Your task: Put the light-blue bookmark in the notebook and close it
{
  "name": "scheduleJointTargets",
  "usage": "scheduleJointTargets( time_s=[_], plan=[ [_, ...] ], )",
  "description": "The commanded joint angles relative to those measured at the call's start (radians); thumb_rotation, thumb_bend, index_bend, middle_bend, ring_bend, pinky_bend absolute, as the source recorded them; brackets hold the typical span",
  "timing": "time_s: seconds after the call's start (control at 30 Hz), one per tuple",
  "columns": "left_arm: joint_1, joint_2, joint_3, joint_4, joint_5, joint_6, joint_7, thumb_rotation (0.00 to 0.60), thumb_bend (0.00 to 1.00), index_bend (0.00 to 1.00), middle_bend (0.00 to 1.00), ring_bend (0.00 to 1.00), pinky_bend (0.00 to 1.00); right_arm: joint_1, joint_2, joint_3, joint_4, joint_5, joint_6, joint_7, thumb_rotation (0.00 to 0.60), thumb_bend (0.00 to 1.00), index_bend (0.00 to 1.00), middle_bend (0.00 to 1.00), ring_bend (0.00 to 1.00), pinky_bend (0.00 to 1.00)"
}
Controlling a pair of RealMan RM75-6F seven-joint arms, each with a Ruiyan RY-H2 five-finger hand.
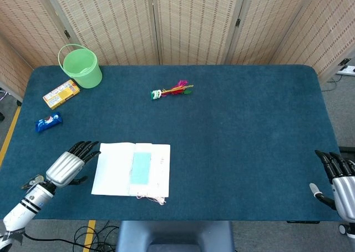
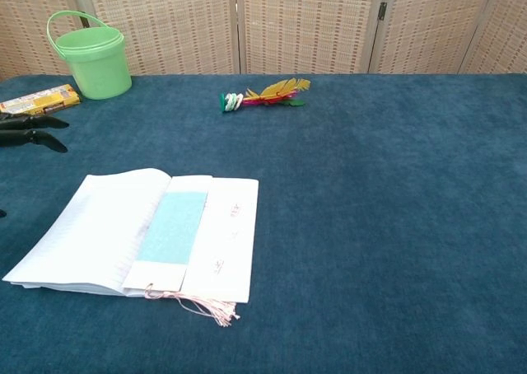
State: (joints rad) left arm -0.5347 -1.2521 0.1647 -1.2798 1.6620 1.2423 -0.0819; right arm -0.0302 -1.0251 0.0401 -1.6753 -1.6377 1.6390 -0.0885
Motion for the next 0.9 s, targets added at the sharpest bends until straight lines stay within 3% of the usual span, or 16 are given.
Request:
scheduleJointTargets(
  time_s=[0.03,0.37,0.9],
  plan=[
    [0.019,-0.013,0.020,0.026,0.018,-0.004,0.003,0.600,0.26,0.16,0.00,0.00,0.13,0.002,0.000,0.000,-0.002,-0.002,-0.001,-0.002,0.600,0.17,0.13,0.20,0.15,0.24],
    [0.058,-0.077,0.051,0.107,0.083,0.013,-0.013,0.600,0.26,0.14,0.00,0.00,0.13,0.001,-0.005,-0.002,-0.007,-0.012,0.007,-0.012,0.600,0.17,0.13,0.20,0.15,0.24],
    [0.105,-0.178,0.056,0.218,0.101,0.022,-0.057,0.600,0.26,0.12,0.00,0.00,0.13,-0.006,-0.003,-0.008,-0.028,-0.023,0.017,-0.039,0.600,0.17,0.13,0.20,0.15,0.24]
  ],
)
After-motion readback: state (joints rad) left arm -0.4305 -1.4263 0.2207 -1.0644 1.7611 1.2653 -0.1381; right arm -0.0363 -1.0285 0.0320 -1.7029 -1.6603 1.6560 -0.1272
